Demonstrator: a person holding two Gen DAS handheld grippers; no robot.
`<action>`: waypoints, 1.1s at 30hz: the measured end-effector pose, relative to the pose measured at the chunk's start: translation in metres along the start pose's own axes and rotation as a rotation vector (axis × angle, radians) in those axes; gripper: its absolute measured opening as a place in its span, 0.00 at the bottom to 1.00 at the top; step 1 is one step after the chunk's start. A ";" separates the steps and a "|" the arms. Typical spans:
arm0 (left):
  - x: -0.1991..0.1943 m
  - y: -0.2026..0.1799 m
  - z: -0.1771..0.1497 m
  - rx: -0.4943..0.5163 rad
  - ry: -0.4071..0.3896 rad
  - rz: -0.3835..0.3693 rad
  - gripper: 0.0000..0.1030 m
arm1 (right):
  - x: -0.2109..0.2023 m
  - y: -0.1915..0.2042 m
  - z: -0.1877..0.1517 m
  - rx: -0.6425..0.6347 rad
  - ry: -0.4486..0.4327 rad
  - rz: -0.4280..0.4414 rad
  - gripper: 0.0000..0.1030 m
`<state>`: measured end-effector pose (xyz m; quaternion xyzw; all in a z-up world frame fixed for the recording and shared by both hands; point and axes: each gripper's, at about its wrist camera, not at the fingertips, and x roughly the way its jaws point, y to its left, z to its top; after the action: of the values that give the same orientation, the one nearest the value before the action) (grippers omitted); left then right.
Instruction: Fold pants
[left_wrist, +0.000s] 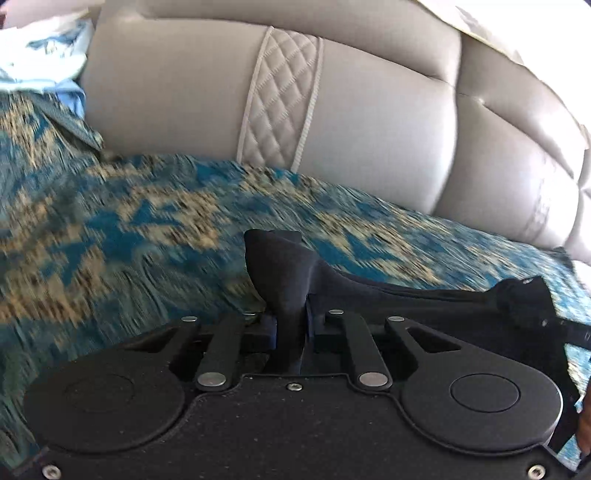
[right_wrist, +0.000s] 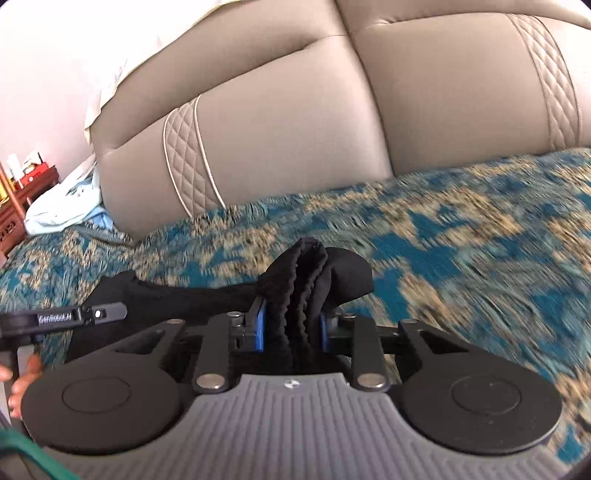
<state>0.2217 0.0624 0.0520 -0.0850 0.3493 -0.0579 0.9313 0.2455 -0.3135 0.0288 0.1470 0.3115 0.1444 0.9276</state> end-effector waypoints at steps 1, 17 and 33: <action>0.003 0.001 0.006 0.008 -0.005 0.020 0.12 | 0.008 0.006 0.006 -0.003 -0.007 -0.003 0.29; 0.064 0.010 0.032 0.101 -0.017 0.169 0.15 | 0.067 0.038 0.022 -0.059 -0.031 -0.070 0.33; 0.039 0.006 0.028 0.155 -0.037 0.258 0.46 | 0.047 0.048 0.012 -0.091 -0.126 -0.205 0.79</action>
<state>0.2693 0.0647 0.0463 0.0317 0.3345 0.0370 0.9411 0.2807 -0.2544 0.0303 0.0808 0.2592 0.0532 0.9610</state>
